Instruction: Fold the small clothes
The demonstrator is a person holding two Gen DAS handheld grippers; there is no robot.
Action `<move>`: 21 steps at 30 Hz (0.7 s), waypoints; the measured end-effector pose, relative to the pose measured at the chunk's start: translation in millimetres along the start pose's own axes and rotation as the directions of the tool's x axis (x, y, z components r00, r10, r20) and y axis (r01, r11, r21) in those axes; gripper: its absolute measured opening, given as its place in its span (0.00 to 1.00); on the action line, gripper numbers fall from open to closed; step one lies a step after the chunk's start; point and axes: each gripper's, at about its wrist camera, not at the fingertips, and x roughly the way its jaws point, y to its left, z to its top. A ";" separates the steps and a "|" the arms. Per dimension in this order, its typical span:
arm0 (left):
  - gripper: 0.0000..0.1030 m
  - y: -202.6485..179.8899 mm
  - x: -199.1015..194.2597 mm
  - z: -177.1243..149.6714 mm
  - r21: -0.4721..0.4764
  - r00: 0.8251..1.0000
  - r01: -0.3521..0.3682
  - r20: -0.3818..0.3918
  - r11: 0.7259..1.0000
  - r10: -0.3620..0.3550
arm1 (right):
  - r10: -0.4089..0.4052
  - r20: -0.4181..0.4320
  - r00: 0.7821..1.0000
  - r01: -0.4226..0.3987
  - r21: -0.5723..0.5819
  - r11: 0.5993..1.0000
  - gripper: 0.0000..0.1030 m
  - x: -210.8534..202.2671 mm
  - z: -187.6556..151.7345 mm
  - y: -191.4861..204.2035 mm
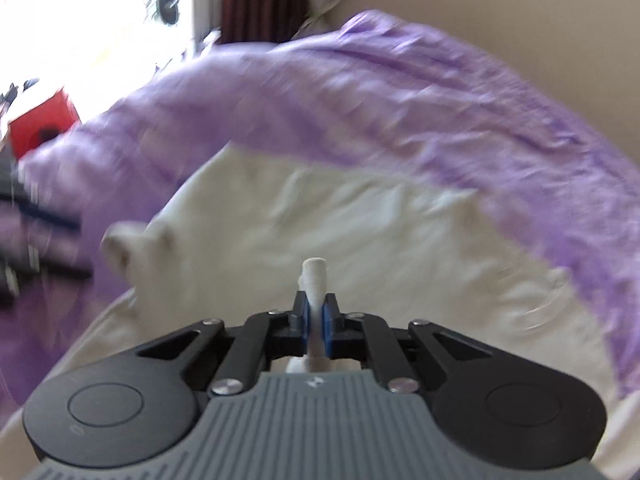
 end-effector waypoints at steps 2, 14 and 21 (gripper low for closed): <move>0.63 -12.8 13.1 -1.6 0.033 1.000 0.006 -0.014 0.999 -0.006 | -0.038 0.039 0.999 0.037 0.044 0.998 0.01 -23.0 9.3 -26.9; 0.09 -17.1 52.3 -3.5 -0.029 0.999 -0.031 -0.036 0.999 0.030 | -0.206 0.086 0.975 0.143 0.468 0.872 0.01 -111.5 -72.1 -215.0; 0.09 -24.9 58.1 -3.1 -0.023 0.995 -0.075 -0.066 0.997 0.073 | -0.021 -0.088 0.996 0.079 0.720 0.689 0.01 -37.6 -204.8 -255.2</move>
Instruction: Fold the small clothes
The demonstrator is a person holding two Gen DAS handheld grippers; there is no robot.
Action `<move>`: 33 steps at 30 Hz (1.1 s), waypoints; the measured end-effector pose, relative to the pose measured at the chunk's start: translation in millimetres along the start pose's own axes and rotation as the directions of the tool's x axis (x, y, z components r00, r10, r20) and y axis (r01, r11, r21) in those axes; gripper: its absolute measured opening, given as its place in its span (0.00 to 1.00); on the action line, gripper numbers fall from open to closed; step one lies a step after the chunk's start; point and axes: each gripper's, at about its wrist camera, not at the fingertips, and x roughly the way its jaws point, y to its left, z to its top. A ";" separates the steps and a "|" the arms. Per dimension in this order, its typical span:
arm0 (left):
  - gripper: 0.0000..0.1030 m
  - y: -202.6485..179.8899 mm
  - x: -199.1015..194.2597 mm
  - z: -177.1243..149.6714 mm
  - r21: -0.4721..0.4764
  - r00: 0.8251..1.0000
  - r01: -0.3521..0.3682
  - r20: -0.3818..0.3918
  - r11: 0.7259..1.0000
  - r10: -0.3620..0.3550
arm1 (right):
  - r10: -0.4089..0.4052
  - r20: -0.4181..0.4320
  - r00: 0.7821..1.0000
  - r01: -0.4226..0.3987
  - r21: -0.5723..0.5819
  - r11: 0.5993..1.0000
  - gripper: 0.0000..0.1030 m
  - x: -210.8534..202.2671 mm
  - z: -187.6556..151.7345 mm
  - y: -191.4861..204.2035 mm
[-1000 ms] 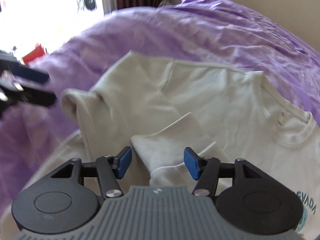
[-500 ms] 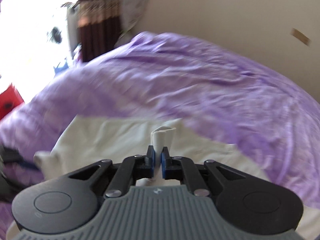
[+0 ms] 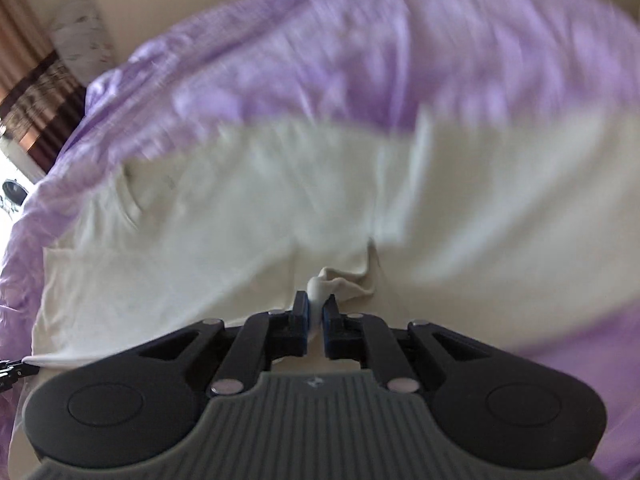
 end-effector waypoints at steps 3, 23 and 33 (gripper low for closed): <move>0.11 3.5 -0.9 2.5 -0.012 1.000 0.009 -0.023 1.000 -0.009 | 0.012 -0.028 1.000 -0.011 0.031 0.999 0.04 5.4 -16.7 -9.9; 0.49 43.4 -28.7 63.5 -0.228 0.992 0.090 0.103 0.969 -0.068 | 0.015 0.049 0.999 -0.018 0.054 0.998 0.42 -2.9 27.2 -14.6; 0.50 73.0 55.7 99.5 -0.488 0.984 0.155 0.158 0.859 -0.087 | 0.017 0.034 0.999 -0.019 0.053 0.998 0.17 25.9 36.7 -24.0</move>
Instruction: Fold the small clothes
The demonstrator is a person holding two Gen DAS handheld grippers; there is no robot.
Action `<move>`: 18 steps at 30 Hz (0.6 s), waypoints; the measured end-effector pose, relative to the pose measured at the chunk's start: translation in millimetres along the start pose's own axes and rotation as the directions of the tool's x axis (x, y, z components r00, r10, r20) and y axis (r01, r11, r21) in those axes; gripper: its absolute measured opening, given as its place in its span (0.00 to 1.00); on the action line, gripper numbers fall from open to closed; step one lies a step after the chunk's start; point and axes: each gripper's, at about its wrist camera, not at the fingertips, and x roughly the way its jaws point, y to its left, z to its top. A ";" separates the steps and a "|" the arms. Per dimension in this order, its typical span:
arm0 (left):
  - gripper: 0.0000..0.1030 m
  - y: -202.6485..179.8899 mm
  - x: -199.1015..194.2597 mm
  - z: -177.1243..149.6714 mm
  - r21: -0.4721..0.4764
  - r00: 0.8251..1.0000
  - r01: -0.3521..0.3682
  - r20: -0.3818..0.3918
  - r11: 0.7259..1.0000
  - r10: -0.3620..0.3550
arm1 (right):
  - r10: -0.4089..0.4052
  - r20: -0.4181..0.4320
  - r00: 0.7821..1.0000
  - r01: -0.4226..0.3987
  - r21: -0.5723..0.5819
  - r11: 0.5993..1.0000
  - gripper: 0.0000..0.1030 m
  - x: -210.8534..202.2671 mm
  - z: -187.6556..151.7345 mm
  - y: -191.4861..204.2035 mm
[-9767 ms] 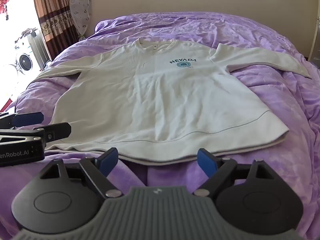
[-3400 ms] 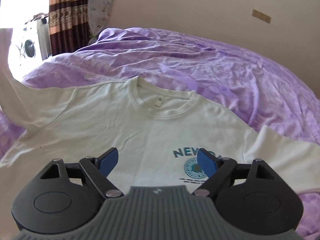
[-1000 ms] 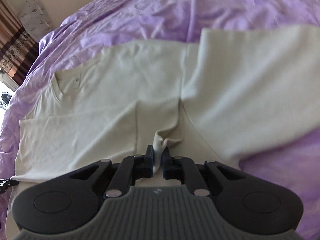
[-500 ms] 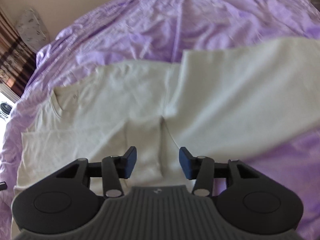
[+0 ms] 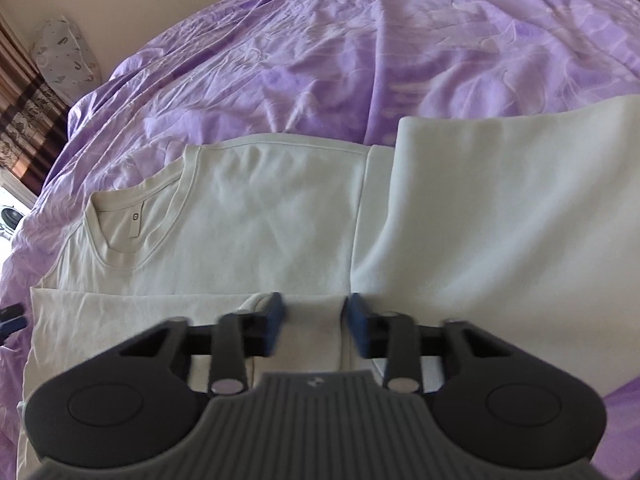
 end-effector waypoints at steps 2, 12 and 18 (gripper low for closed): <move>0.43 6.1 11.1 2.6 -0.051 1.000 0.018 0.013 0.999 -0.017 | 0.000 0.008 1.000 0.000 -0.005 1.000 0.08 -1.2 -1.3 -0.6; 0.02 4.9 -27.2 -1.3 -0.013 0.980 0.058 0.190 0.998 -0.055 | 0.056 0.151 0.987 -0.044 -0.081 0.996 0.00 -44.6 4.8 12.2; 0.03 -2.1 -12.4 2.1 0.012 0.986 -0.047 0.161 0.999 0.044 | -0.018 0.117 0.993 0.027 -0.076 0.997 0.02 -6.0 16.9 12.5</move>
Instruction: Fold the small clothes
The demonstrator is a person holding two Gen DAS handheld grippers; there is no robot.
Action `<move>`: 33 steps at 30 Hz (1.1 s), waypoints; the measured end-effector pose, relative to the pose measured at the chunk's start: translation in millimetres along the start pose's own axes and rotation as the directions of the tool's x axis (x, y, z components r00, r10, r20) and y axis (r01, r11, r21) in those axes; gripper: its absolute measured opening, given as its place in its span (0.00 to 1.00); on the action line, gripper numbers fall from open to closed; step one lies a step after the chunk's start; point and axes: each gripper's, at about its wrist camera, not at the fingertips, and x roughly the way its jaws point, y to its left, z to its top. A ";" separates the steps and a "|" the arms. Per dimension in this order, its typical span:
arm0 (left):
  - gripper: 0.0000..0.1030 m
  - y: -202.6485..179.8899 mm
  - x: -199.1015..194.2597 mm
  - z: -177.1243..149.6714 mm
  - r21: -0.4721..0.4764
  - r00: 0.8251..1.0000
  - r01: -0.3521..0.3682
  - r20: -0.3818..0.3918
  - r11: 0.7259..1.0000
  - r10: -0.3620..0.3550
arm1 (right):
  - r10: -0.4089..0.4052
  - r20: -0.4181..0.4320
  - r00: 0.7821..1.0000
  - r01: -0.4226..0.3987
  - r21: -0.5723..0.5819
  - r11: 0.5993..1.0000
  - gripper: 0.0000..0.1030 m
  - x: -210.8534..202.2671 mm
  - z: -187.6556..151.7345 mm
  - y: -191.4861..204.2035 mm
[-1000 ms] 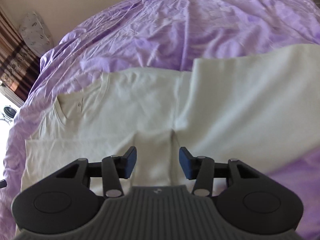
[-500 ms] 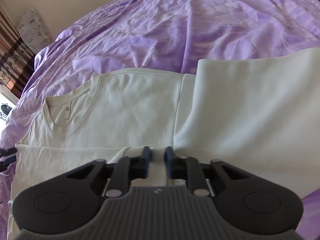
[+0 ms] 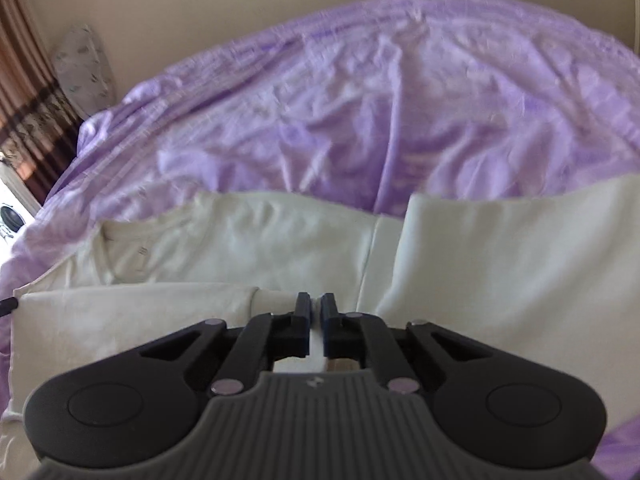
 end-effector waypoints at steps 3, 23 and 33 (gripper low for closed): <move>0.08 2.7 -3.9 0.9 0.000 0.997 -0.069 0.018 0.998 0.069 | -0.066 -0.009 0.998 0.066 0.024 0.998 0.13 7.0 -2.8 -3.9; 0.15 -27.3 -53.5 -87.1 0.340 0.938 0.043 -0.338 0.939 0.079 | 0.067 -0.095 0.993 -0.044 0.226 0.973 0.00 -25.3 -47.9 -25.3; 0.14 -38.3 -55.9 -97.2 0.455 0.921 -0.018 -0.339 0.890 0.192 | -0.014 -0.111 0.994 0.036 0.203 0.979 0.00 -49.3 -53.0 -50.3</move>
